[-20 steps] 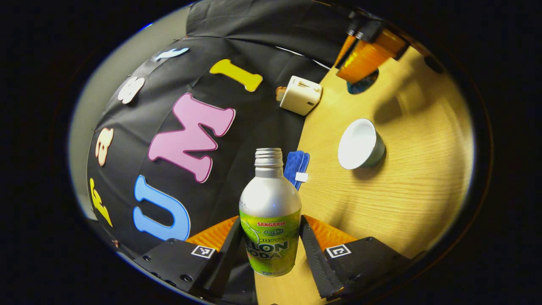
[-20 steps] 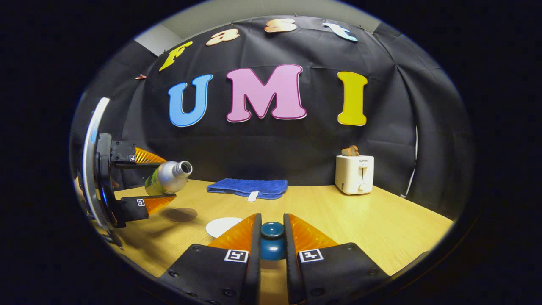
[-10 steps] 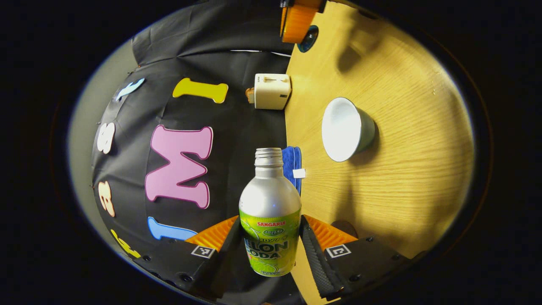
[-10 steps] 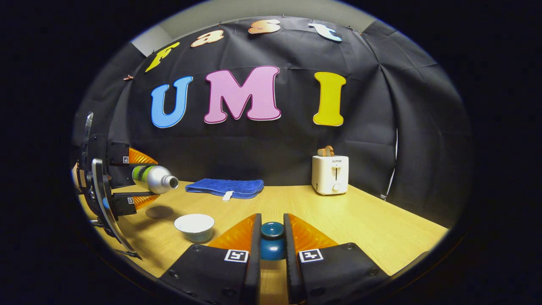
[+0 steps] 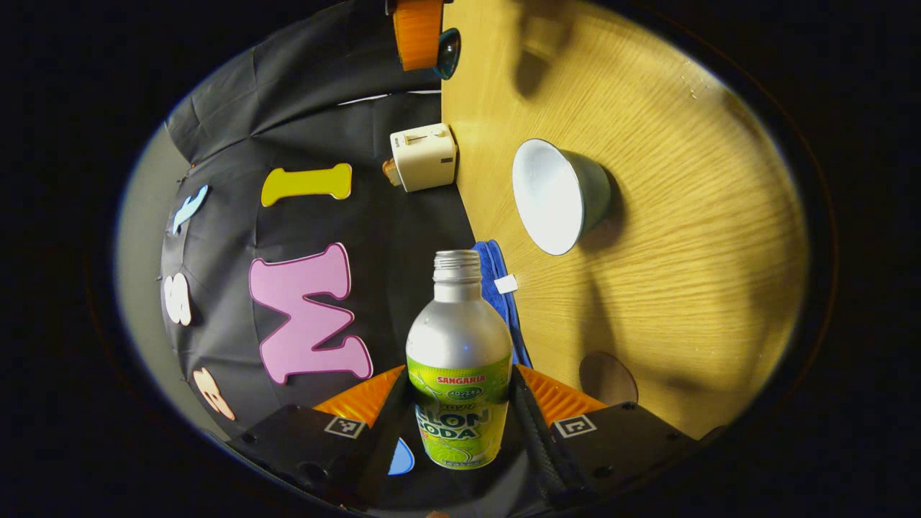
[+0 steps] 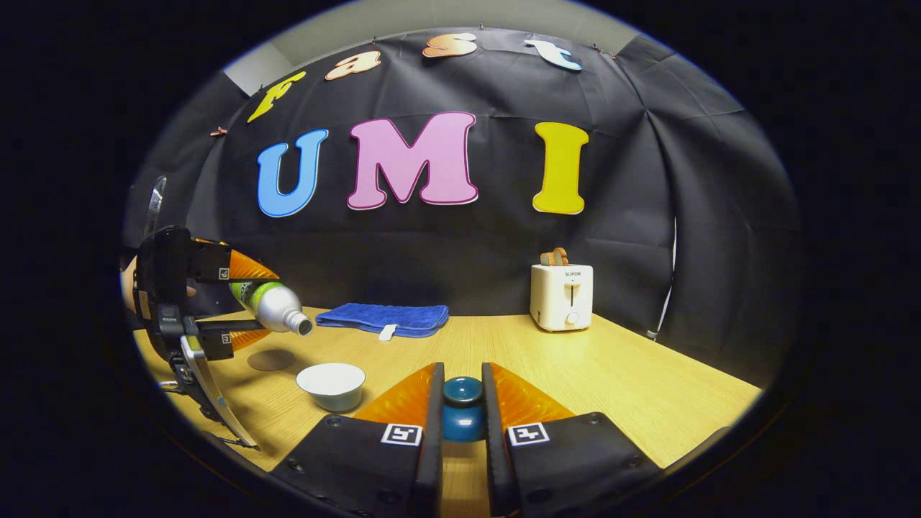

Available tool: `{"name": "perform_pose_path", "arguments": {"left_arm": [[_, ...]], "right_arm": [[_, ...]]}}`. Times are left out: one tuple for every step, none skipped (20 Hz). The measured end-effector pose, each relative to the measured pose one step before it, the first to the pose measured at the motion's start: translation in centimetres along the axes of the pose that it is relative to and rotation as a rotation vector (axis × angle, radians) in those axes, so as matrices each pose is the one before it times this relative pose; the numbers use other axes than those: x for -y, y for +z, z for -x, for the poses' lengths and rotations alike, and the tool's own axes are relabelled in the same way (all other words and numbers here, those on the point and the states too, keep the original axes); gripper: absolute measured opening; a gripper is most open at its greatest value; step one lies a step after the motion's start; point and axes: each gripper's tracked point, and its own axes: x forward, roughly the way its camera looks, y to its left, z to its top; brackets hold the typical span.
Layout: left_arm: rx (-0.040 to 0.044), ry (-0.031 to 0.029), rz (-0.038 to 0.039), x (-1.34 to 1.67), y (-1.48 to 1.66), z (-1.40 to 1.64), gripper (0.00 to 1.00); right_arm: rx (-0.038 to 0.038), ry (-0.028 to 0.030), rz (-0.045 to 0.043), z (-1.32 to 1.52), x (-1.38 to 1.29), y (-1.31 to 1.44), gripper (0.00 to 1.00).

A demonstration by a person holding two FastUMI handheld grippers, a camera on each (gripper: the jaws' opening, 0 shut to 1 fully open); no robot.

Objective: Open the teacup lid with one hand, grasp the water bottle and pour water into the teacup with the other hand; after pouring, place the water bottle on the coaster and then close the teacup lid.

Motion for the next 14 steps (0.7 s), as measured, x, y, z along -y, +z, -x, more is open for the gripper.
{"name": "perform_pose_path", "arguments": {"left_arm": [[-0.00117, 0.00454, -0.01948, -0.090, -0.004, -0.016, 0.80], [0.00023, 0.00258, -0.01649, -0.025, -0.050, -0.097, 0.80], [0.00221, 0.00108, -0.01578, -0.021, 0.096, -0.150, 0.80], [0.00032, 0.00292, -0.01448, -0.162, -0.001, 0.076, 0.80], [0.00123, 0.00475, -0.01475, -0.139, 0.079, -0.054, 0.80], [0.00306, 0.00531, -0.01566, -0.107, 0.011, 0.204, 0.80], [0.00011, 0.00645, -0.01298, -0.177, 0.077, 0.000, 0.80], [-0.00122, 0.00144, -0.01228, -0.020, -0.072, -0.005, 0.80], [0.00099, 0.00009, -0.01177, -0.059, 0.076, -0.052, 0.80], [0.00241, 0.00324, -0.01097, -0.210, 0.036, 0.017, 0.80], [-0.00018, 0.00170, -0.01069, 0.003, 0.012, -0.079, 0.80], [-0.00186, 0.00248, -0.01102, -0.132, -0.088, -0.026, 0.80], [-0.00227, 0.00156, -0.01023, -0.003, 0.027, 0.001, 0.80], [-0.00184, 0.00131, -0.00903, -0.058, -0.072, 0.021, 0.80]], "right_arm": [[-0.00002, -0.00005, -0.00055, -0.030, -0.019, -0.017, 0.29], [-0.00012, 0.00019, 0.00042, -0.026, -0.007, -0.036, 0.29], [-0.00001, -0.00022, -0.00044, 0.073, -0.005, 0.083, 0.29], [-0.00016, 0.00018, 0.00043, 0.005, -0.017, -0.021, 0.29], [0.00029, -0.00016, -0.00041, 0.015, 0.048, 0.048, 0.29], [-0.00019, 0.00012, 0.00032, 0.032, -0.016, -0.040, 0.29], [0.00017, -0.00009, -0.00028, -0.043, -0.007, -0.001, 0.29], [-0.00023, 0.00024, 0.00019, -0.030, -0.002, -0.003, 0.29], [-0.00002, -0.00016, -0.00019, 0.086, -0.027, -0.003, 0.29], [-0.00015, 0.00008, 0.00023, 0.006, 0.001, 0.061, 0.29], [0.00014, -0.00011, -0.00018, -0.019, 0.033, -0.010, 0.29], [-0.00029, 0.00008, 0.00013, -0.058, 0.019, 0.054, 0.29], [0.00022, -0.00009, -0.00013, 0.012, -0.040, -0.048, 0.29], [-0.00008, 0.00012, 0.00008, 0.014, 0.008, -0.047, 0.29]]}}
